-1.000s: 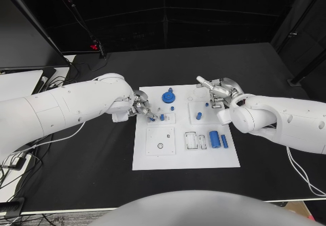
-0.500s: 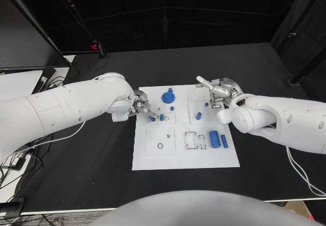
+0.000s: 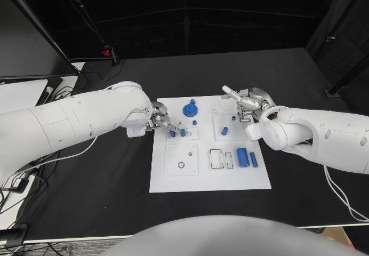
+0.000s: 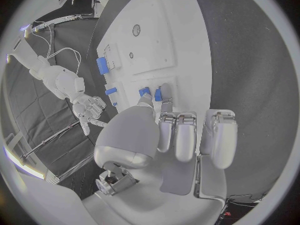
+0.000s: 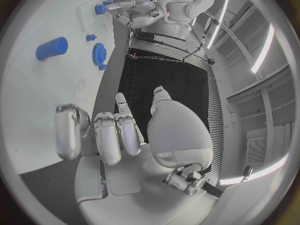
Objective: Assemble the parts on the task board
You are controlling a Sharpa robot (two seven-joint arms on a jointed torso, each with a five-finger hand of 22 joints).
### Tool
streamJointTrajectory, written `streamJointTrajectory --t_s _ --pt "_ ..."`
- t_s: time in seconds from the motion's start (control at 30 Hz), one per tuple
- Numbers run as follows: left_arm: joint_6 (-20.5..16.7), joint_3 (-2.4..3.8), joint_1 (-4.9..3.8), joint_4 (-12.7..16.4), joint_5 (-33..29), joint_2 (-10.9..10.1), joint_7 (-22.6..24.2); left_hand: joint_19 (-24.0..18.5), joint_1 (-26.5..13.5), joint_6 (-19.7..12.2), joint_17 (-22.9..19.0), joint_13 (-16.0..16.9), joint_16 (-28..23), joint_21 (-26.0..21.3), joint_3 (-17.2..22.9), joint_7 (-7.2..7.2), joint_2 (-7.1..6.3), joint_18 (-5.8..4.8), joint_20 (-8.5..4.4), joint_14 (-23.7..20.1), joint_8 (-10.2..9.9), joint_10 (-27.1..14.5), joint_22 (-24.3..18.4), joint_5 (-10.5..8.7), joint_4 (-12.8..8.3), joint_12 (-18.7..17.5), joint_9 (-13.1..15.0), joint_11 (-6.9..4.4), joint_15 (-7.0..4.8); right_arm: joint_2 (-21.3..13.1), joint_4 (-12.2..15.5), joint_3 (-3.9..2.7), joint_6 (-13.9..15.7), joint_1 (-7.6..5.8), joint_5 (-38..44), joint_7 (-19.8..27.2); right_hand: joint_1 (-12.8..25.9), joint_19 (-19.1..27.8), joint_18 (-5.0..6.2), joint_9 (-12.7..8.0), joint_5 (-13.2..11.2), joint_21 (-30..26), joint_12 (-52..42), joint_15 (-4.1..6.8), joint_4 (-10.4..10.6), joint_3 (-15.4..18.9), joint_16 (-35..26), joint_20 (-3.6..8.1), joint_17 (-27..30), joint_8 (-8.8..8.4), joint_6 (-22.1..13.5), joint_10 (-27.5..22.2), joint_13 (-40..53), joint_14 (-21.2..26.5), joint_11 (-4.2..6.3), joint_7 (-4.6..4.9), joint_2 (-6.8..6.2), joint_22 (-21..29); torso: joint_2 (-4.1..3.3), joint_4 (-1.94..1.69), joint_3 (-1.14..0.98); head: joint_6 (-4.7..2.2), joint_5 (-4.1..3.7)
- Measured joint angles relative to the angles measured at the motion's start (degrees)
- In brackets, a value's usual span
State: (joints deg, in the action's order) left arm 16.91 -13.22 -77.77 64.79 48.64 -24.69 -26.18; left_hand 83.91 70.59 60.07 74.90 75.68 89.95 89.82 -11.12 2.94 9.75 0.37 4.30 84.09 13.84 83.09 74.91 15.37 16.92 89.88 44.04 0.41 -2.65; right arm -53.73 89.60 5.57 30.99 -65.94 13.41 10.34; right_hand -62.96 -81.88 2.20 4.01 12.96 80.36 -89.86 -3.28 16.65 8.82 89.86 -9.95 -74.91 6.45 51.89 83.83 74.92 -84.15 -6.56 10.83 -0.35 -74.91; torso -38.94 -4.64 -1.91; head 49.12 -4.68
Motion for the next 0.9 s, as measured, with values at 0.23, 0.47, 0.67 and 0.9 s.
streamJointTrajectory --t_s 0.23,0.47,0.67,0.9 --pt "-0.1 0.02 0.0 0.4 0.3 -0.3 0.1 0.0 -4.0 -0.8 0.0 -1.0 0.0 0.0 -3.1 0.17 -0.6 0.0 0.39 0.0 1.5 0.6 0.0 -1.86 -0.1 -0.1 0.7 -0.23 0.4 0.0 0.0 0.0 0.0 0.0 0.0 0.0 0.0 0.0 0.0 0.0 0.0 0.0 0.0 0.0 0.0 0.0 0.0 0.0 0.0 0.0 0.0 0.0 0.0 0.0 0.0 0.0 0.0 0.0 0.0 0.0 0.0 -0.12 -0.03" --pt "-0.5 -0.02 0.1 0.9 0.6 -1.0 1.1 0.0 -6.7 -1.9 0.0 -0.7 0.0 0.0 -5.1 0.38 -0.52 0.0 0.42 -0.1 3.2 0.8 0.0 -4.52 -0.1 -0.1 1.8 -0.03 0.54 0.0 -0.1 0.0 0.0 0.0 0.0 0.0 0.0 0.0 0.0 0.0 0.0 0.0 0.0 0.0 0.0 0.0 0.0 0.0 0.0 -0.01 0.0 0.0 0.0 0.0 0.0 0.0 0.0 0.0 0.01 -0.01 0.0 -0.13 -0.01" --pt "-0.6 -0.04 0.12 1.1 0.8 -1.3 1.6 0.0 -7.0 -2.2 0.0 -0.7 0.0 0.0 -5.3 0.49 -0.22 0.0 0.42 -0.2 3.5 0.8 0.0 -4.52 -0.2 -0.1 1.9 -0.03 0.59 0.0 -0.1 0.0 0.0 0.0 0.0 0.0 0.0 0.0 0.0 0.0 0.0 0.0 0.0 0.0 0.0 0.0 0.0 0.0 0.0 -0.01 0.0 0.0 0.0 0.0 0.0 0.0 0.0 0.0 0.02 -0.02 -0.01 -0.14 0.0" --pt "-1.0 -0.09 0.17 1.5 1.0 -1.5 2.1 0.0 -7.0 -2.5 0.0 -0.7 0.0 0.0 -5.4 0.78 -0.22 0.0 0.42 -0.2 3.5 0.8 0.0 -4.52 -0.1 -0.1 1.9 -0.03 0.59 0.1 -0.1 0.0 0.0 0.01 0.0 0.0 0.0 0.0 0.0 0.0 0.0 0.0 0.0 0.0 0.0 0.0 0.0 0.0 0.0 -0.01 0.0 0.0 0.0 0.0 0.0 0.0 0.0 0.0 0.02 -0.03 0.0 -0.2 0.0"
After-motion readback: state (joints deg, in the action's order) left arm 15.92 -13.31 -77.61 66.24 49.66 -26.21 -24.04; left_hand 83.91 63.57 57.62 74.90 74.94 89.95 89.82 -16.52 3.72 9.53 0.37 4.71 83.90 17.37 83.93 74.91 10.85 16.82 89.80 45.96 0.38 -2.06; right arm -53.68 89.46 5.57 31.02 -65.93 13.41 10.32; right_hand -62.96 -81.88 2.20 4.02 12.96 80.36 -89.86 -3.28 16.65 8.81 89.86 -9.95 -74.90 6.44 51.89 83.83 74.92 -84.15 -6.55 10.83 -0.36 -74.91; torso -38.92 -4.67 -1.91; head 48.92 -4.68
